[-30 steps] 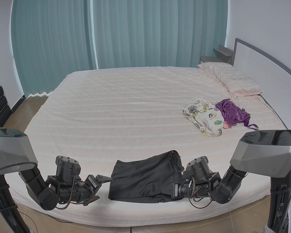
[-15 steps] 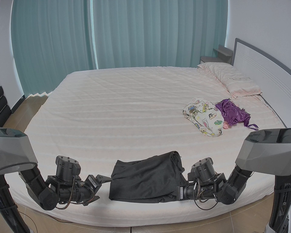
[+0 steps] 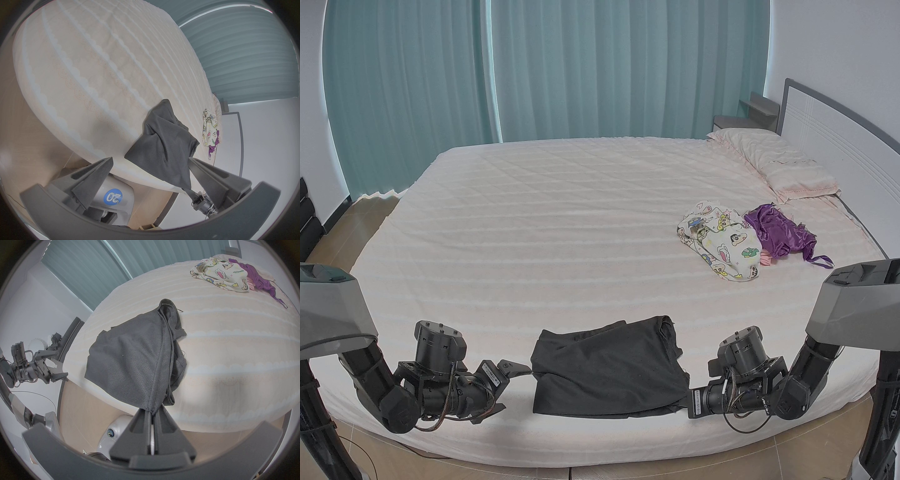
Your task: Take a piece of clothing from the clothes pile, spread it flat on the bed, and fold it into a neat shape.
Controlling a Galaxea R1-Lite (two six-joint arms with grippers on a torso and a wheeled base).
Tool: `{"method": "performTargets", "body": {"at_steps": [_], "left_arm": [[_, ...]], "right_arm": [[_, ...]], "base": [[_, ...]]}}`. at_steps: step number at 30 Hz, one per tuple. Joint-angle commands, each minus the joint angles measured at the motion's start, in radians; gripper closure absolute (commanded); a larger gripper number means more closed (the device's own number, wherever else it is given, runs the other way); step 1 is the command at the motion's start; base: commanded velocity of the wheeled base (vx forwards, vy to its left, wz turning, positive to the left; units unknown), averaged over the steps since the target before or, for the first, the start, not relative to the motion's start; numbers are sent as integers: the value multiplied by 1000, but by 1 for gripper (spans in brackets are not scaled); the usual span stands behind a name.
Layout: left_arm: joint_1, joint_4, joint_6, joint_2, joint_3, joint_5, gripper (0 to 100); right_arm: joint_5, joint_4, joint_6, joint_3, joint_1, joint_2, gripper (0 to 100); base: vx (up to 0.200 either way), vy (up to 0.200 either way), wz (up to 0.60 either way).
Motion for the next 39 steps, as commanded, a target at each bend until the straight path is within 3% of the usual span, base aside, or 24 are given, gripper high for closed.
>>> {"method": "performTargets", "body": {"at_steps": [1,4,5,11,18,24,31,39], "left_arm": [[0,0,0,0,0,0,0],[0,0,0,0,0,0,0],[0,0,0,0,0,0,0],[0,0,0,0,0,0,0],[0,0,0,0,0,-1,0],[0,0,-2,0,0,0,0],[0,0,0,2,0,-1,0],[0,0,-2,2,-2,0,0]], "right_arm": [[1,3,-6,3,0,3,100],[1,3,-20,3,-2,6,100],[1,2,-29,3,-5,7,0],[14,-17,-18,-21,-35,-22,0],[28,3,95,-238,-89,30,0],[56,60,101,-347,-137,90,0],[56,78,173,-498,-135,155,0],[56,196,236,-629,-98,213,0]], "base": [[0,0,0],[0,0,0],[0,0,0],[0,0,0],[0,0,0],[0,0,0],[0,0,0],[0,0,0]]}}
